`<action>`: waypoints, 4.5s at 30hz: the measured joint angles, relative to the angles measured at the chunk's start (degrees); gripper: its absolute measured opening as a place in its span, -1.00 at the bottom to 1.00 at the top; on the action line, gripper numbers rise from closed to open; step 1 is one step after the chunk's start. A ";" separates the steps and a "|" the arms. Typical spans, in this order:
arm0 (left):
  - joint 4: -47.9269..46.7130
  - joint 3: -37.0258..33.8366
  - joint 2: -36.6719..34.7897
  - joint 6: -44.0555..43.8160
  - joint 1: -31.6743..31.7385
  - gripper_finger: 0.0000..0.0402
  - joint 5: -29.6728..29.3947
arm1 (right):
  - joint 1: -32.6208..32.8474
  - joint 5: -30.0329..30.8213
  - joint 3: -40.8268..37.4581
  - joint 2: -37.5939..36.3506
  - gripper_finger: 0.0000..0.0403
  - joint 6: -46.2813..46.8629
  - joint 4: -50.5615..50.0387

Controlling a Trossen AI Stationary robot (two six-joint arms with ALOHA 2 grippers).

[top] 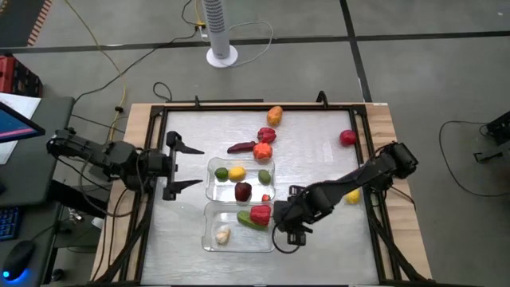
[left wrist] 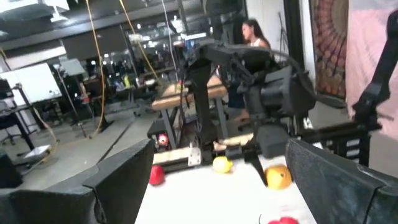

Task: Sort produce into baskets
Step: Put the lemon into the top transparent bin

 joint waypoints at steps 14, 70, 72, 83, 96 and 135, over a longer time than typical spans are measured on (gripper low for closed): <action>-2.17 0.00 -1.43 -2.59 0.00 0.75 -0.07 | -4.26 -1.29 1.48 0.00 0.27 -7.93 11.48; -5.68 -0.04 -1.42 -6.47 0.02 0.75 -3.69 | -12.65 -10.60 -37.51 -10.24 0.77 11.11 -25.22; -5.68 -0.04 -1.42 -6.46 0.02 0.75 -3.74 | -11.70 -10.54 -37.17 -7.50 0.77 8.18 -25.94; -6.65 -0.04 -1.41 -6.46 0.00 0.75 -3.76 | -2.63 -8.18 -36.82 2.23 0.77 -6.15 -27.54; -6.67 -0.04 -1.42 -6.81 0.00 0.75 -3.76 | 4.04 -1.51 -37.28 2.93 0.50 -14.29 -19.74; -7.39 -0.04 -1.42 -7.29 0.02 0.75 -3.78 | -9.02 15.93 -10.69 2.40 0.28 -8.46 -24.04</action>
